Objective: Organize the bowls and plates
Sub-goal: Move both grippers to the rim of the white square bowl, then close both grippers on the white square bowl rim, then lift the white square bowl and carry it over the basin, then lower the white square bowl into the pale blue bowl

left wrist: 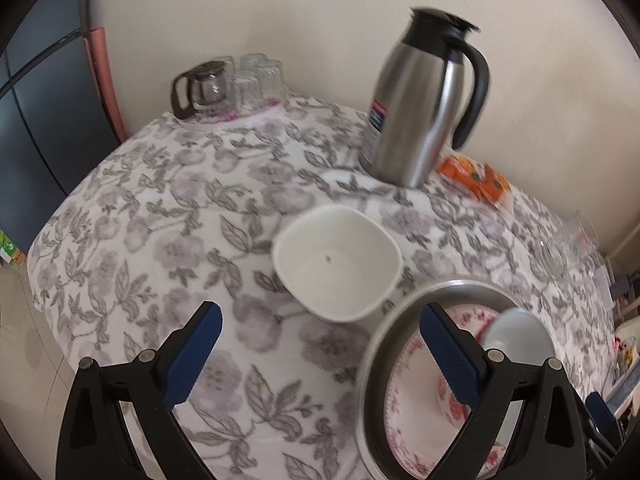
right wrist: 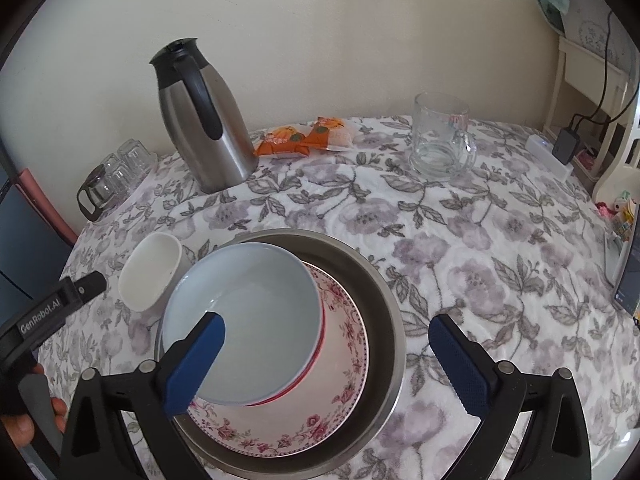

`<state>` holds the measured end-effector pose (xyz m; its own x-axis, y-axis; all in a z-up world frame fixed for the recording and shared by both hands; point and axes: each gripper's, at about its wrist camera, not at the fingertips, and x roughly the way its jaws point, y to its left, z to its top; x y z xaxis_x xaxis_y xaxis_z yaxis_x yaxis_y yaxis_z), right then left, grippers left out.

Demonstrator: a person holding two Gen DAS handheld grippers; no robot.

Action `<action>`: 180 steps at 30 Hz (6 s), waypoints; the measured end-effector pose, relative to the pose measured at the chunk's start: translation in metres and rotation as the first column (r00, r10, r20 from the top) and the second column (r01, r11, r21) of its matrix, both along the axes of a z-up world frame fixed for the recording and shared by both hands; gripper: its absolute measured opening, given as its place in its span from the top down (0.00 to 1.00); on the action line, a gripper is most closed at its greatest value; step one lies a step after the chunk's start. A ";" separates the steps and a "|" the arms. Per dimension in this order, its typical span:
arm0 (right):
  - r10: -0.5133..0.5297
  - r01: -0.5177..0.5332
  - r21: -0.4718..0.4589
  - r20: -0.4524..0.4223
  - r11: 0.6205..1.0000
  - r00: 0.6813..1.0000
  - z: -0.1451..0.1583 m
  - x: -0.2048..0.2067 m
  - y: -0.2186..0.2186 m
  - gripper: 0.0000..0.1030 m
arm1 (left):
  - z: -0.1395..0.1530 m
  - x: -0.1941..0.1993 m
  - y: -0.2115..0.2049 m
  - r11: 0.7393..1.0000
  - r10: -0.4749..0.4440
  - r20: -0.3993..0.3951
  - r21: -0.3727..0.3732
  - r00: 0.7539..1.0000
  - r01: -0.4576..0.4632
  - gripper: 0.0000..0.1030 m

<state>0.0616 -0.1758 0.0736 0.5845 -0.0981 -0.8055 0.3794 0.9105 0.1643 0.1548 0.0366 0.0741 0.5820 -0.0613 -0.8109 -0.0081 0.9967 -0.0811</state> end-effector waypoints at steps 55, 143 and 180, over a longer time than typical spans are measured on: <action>0.211 -0.210 -0.021 0.042 0.978 0.977 0.010 0.100 0.138 0.00 | -0.038 0.056 0.176 0.932 0.189 -0.015 -0.314 0.982 -0.184 0.04; 0.169 -0.170 0.021 0.045 0.985 0.985 0.025 0.100 0.121 0.88 | 0.000 0.043 0.062 0.910 -0.096 0.051 -0.399 0.994 0.108 0.86; -0.069 0.047 0.117 0.196 0.992 0.978 0.053 -0.020 0.010 0.87 | 0.055 -0.036 -0.056 0.862 -0.360 0.164 -0.318 0.919 0.394 0.85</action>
<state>0.0413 -0.1659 0.1268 0.7300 -0.0534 -0.6813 0.3806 0.8598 0.3404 0.1183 -0.0197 0.1296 0.5321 -0.5513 -0.6426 0.3876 0.8334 -0.3940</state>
